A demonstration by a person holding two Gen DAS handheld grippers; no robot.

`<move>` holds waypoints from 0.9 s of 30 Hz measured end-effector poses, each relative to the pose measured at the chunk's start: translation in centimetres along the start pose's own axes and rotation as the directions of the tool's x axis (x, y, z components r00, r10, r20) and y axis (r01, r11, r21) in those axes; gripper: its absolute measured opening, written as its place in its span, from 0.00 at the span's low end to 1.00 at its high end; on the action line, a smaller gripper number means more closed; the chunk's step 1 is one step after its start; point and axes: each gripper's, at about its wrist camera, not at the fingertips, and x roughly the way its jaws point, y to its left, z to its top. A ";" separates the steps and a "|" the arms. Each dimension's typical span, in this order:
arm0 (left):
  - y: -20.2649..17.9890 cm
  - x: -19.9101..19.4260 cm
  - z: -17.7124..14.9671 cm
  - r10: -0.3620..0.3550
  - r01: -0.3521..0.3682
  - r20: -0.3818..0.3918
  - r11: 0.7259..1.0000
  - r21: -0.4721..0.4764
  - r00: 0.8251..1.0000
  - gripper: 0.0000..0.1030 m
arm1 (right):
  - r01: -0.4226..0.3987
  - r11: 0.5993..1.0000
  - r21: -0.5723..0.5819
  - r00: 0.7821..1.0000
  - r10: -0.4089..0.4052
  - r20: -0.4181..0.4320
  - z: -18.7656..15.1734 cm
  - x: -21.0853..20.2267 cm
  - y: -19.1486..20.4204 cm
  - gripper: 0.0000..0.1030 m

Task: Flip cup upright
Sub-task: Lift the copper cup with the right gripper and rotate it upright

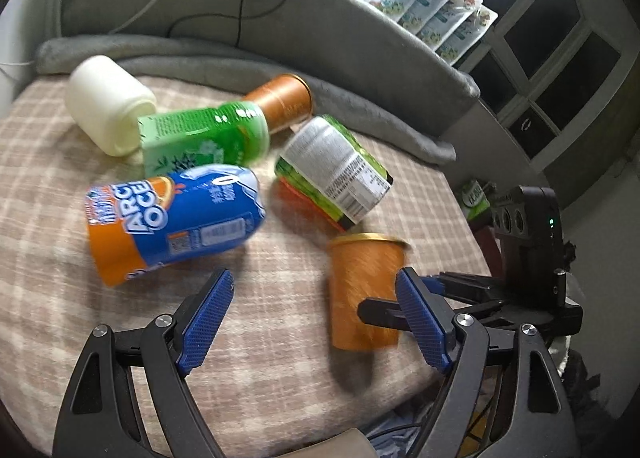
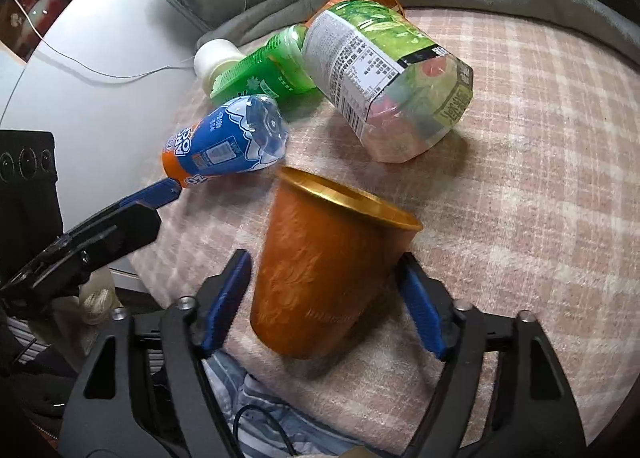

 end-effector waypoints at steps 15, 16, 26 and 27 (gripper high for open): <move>-1.9 5.2 1.7 -0.090 0.098 -0.203 0.995 0.031 0.975 0.78 | 0.011 0.991 0.131 0.986 -0.033 0.161 -3.9 -5.6 -2.6 0.81; -2.0 5.6 1.8 -0.092 0.101 -0.217 0.994 0.030 0.972 0.77 | 0.010 0.989 0.146 0.985 -0.035 0.168 -4.2 -5.9 -2.9 0.81; -2.5 9.1 2.3 -0.122 0.127 -0.317 0.992 -0.005 0.941 0.70 | 0.024 0.974 0.225 0.975 -0.073 0.210 -5.9 -7.8 -5.1 0.81; -2.5 9.4 2.4 -0.122 0.128 -0.323 0.992 -0.004 0.939 0.69 | 0.023 0.974 0.227 0.975 -0.072 0.210 -6.0 -7.8 -5.2 0.81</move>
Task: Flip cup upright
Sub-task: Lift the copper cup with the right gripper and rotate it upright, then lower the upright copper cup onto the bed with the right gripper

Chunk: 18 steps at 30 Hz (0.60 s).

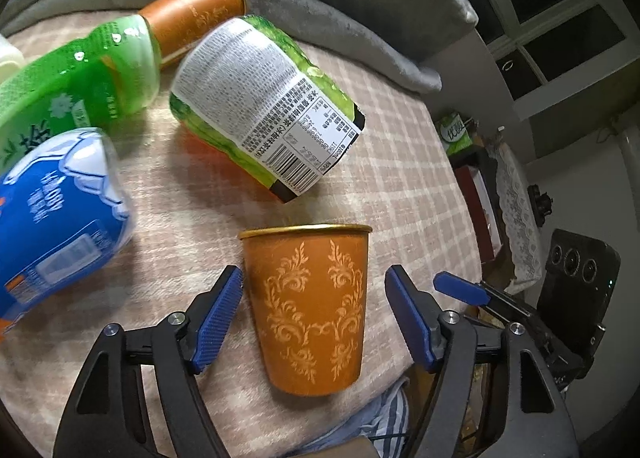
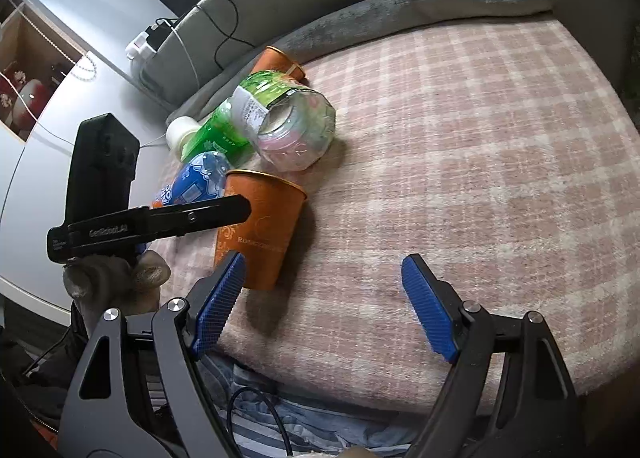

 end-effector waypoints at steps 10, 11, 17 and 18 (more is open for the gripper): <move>0.0 0.5 0.3 -0.003 0.003 -0.009 1.000 -0.001 1.000 0.62 | 0.009 1.000 0.012 1.000 -0.009 0.007 -0.2 0.2 -0.3 0.81; 0.0 0.3 0.2 0.000 0.000 -0.002 1.000 0.003 1.000 0.61 | 0.010 1.000 0.012 1.000 -0.010 0.008 -0.2 0.2 -0.3 0.81; -1.3 -1.0 -0.7 0.017 -0.021 0.060 0.998 0.060 0.998 0.61 | 0.014 1.000 0.018 1.000 -0.015 0.012 -0.1 0.2 -0.4 0.81; -1.5 -1.2 -0.8 0.021 -0.026 0.070 0.997 0.070 0.997 0.61 | 0.014 1.000 0.017 1.000 -0.014 0.011 -0.1 0.2 -0.4 0.81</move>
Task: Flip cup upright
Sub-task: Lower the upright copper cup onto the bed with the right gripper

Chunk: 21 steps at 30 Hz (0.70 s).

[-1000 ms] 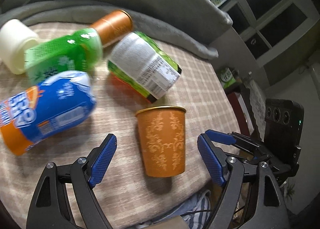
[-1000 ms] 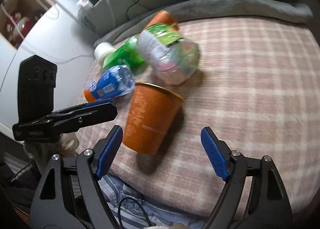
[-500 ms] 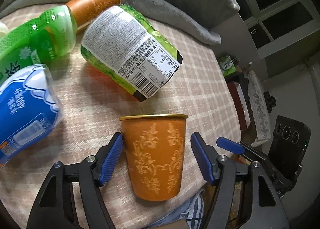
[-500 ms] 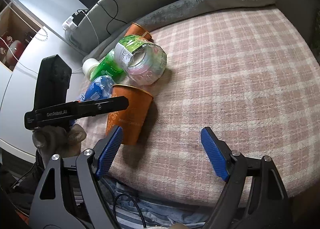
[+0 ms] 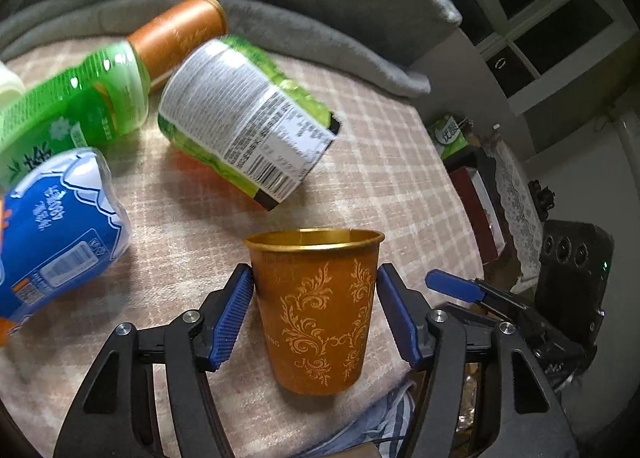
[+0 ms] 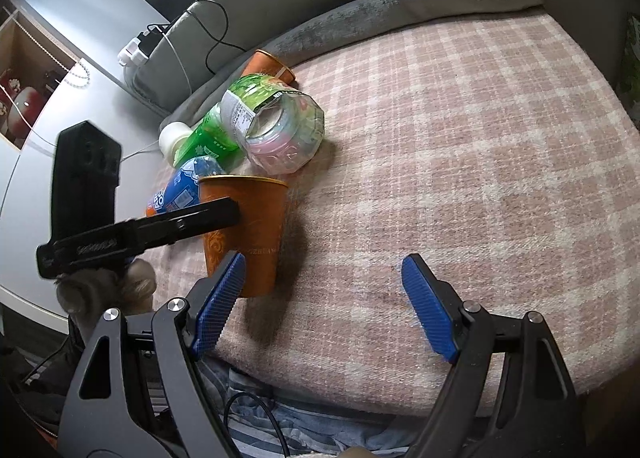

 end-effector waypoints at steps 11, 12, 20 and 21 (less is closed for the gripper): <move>-1.3 -0.9 -0.5 0.049 -0.054 0.080 0.997 0.057 0.996 0.61 | -0.002 1.000 -0.005 1.000 0.002 0.003 0.0 0.1 0.4 0.81; -1.4 -1.0 -0.5 0.056 -0.062 0.088 0.996 0.061 0.995 0.61 | -0.002 1.000 -0.005 1.000 0.002 0.004 0.0 0.1 0.4 0.81; -2.4 -1.3 -0.8 0.113 -0.131 0.149 0.984 0.118 0.982 0.61 | 0.000 1.000 -0.005 1.000 0.000 0.006 0.0 0.0 0.3 0.81; -2.6 -1.2 -0.8 0.119 -0.139 0.156 0.982 0.124 0.981 0.61 | 0.001 1.000 -0.006 1.000 -0.001 0.005 0.0 0.0 0.3 0.81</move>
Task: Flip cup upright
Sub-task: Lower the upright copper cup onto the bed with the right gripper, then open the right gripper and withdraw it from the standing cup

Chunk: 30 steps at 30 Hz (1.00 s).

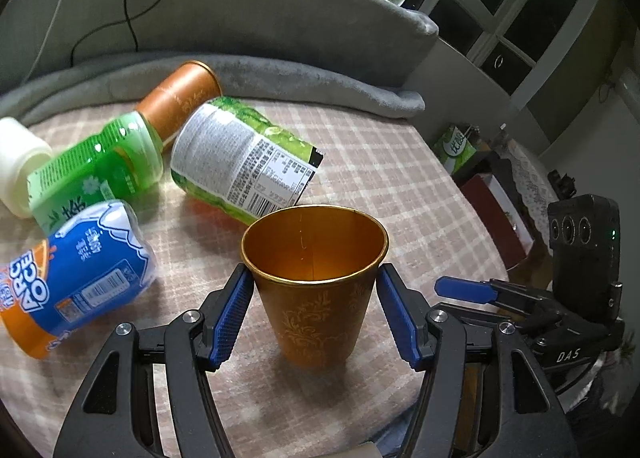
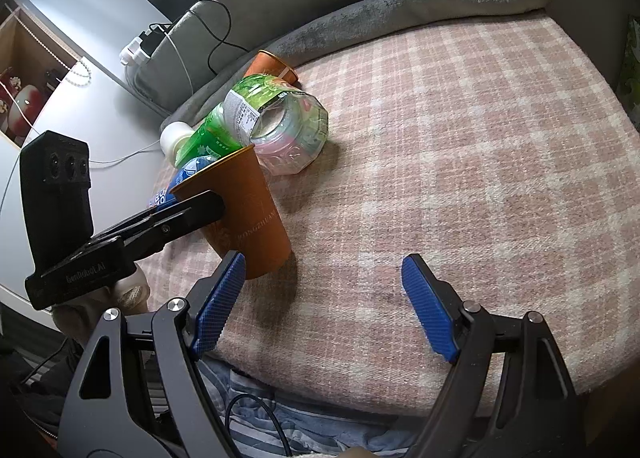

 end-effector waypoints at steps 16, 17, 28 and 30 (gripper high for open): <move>-1.2 0.1 -0.3 0.123 -0.136 0.109 0.984 0.116 0.986 0.61 | -0.001 1.000 0.011 1.000 0.001 0.003 0.0 0.0 -0.4 0.81; -1.2 0.1 -0.4 0.128 -0.143 0.117 0.982 0.122 0.985 0.61 | 0.000 1.000 0.012 1.000 0.000 0.003 0.0 0.0 -0.4 0.81; -0.8 0.0 -1.0 0.124 -0.138 0.114 0.983 0.119 0.986 0.61 | -0.001 1.000 0.001 1.000 0.001 0.008 0.0 0.1 -0.1 0.81; -0.9 0.0 -1.1 0.123 -0.137 0.112 0.983 0.121 0.986 0.61 | -0.002 1.000 0.000 1.000 0.002 0.008 0.0 0.1 0.0 0.81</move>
